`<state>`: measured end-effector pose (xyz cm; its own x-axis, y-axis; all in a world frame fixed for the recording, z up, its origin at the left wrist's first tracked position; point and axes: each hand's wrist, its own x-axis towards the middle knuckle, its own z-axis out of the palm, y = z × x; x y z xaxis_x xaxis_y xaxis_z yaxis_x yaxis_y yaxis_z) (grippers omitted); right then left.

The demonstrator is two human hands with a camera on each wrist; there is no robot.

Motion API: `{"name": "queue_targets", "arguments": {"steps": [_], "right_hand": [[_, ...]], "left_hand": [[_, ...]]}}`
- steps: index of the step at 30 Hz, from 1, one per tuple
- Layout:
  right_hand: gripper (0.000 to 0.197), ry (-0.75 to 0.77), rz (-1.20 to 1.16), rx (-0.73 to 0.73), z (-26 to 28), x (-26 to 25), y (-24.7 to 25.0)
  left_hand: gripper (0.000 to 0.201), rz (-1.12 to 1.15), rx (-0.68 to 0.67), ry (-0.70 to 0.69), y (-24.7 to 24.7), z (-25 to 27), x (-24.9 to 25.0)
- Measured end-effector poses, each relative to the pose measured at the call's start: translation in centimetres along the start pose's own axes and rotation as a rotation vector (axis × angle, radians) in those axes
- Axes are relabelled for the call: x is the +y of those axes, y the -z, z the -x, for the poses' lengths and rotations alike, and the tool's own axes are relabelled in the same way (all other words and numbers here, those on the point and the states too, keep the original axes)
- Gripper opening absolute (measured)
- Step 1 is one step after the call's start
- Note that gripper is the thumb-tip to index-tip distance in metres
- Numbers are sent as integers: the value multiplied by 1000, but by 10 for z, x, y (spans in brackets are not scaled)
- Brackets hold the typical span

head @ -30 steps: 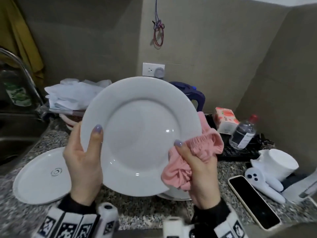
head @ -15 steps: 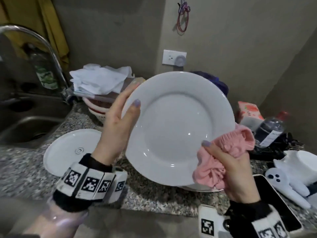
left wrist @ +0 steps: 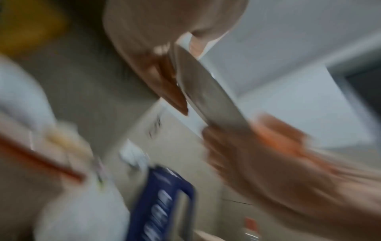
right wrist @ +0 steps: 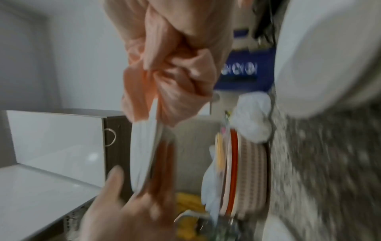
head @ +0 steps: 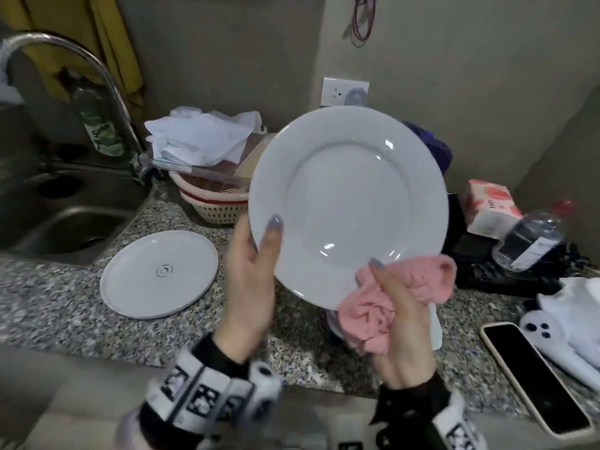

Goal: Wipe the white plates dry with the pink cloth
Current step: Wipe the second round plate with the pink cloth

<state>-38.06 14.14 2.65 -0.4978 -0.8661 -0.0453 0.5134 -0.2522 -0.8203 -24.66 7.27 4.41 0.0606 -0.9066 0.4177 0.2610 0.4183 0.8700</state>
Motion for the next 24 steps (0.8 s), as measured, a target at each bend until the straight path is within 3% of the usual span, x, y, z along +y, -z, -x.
{"name": "queue_targets", "arguments": {"steps": [3, 5, 8, 10, 12, 14, 16, 20, 24], "right_hand": [[21, 78, 119, -55, -16, -24, 14], [12, 111, 146, -83, -16, -28, 11], [14, 217, 8, 49, -9, -17, -4], [18, 255, -73, 144, 2, -2, -14], [4, 170, -93, 164, 15, 15, -25], [15, 70, -106, 202, 22, 26, -28], [6, 78, -67, 147, 18, 19, -22], [15, 203, 56, 36, 0, -9, -1], [20, 271, 248, -20, -1, -5, 6]], "left_hand": [[30, -87, -160, 20, 22, -48, 13], [24, -91, -148, -50, 21, -54, 12], [20, -30, 34, -140, 11, -32, 0], [23, -7, 190, -115, -4, -9, -7], [29, 66, 352, -49, -21, 12, -12], [37, 98, 402, -8, -30, 30, -12], [40, 96, 298, -15, -22, 30, -8], [42, 87, -37, -46, 10, -13, 4], [32, 97, 11, 14, 13, -20, 3]]}}
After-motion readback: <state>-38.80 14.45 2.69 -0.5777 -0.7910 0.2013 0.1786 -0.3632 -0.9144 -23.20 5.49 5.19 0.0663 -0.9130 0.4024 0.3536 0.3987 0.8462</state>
